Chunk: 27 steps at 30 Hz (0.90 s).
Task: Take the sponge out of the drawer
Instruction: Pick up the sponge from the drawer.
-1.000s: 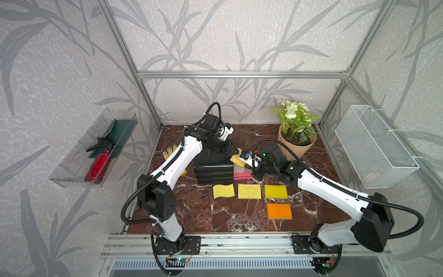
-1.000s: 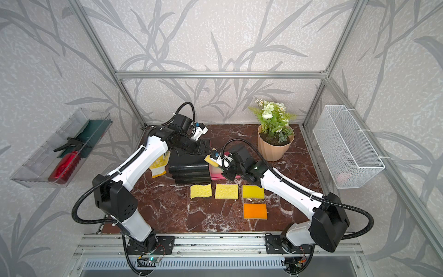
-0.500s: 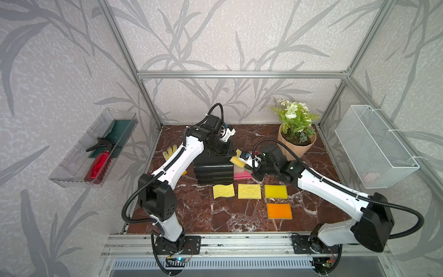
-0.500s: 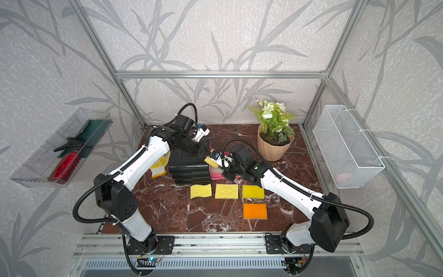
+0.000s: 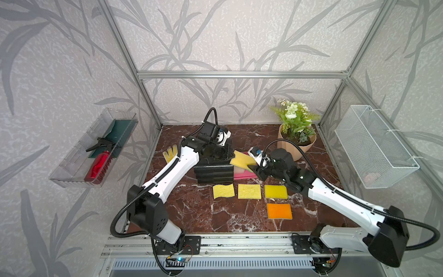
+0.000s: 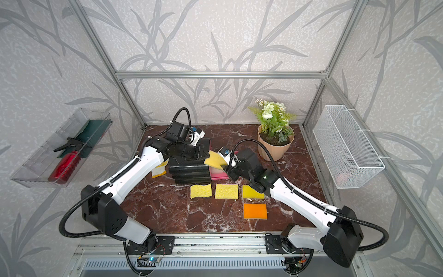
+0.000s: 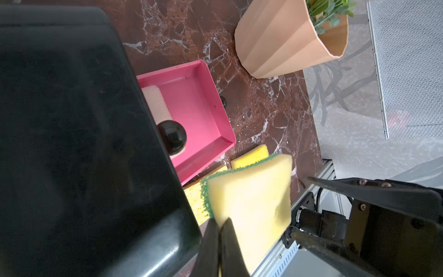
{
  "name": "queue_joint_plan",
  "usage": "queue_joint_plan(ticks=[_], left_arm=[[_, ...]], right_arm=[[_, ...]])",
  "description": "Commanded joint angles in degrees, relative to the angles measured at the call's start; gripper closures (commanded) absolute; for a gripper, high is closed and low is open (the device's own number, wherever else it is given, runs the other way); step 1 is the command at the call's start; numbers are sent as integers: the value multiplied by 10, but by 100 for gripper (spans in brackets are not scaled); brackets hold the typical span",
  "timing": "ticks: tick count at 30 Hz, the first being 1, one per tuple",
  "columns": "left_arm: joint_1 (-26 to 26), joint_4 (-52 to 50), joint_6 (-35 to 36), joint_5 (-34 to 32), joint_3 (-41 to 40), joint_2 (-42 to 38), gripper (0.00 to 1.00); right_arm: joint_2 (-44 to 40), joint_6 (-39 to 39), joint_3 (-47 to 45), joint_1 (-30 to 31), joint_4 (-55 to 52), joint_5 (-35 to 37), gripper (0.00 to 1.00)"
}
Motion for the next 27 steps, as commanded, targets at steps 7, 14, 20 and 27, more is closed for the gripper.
queue_joint_plan(ticks=[7, 14, 20, 27], left_arm=[[-58, 169, -158, -115, -158, -138, 100], [-153, 247, -244, -224, -310, -242, 100], [-259, 294, -306, -324, -397, -263, 100], [-358, 392, -383, -420, -494, -242, 100]], right_arm=[[-150, 130, -80, 2, 17, 118, 32], [-196, 216, -107, 3, -53, 63, 32], [-252, 269, -162, 3, -62, 55, 32], [-291, 271, -180, 6, -117, 58, 35]])
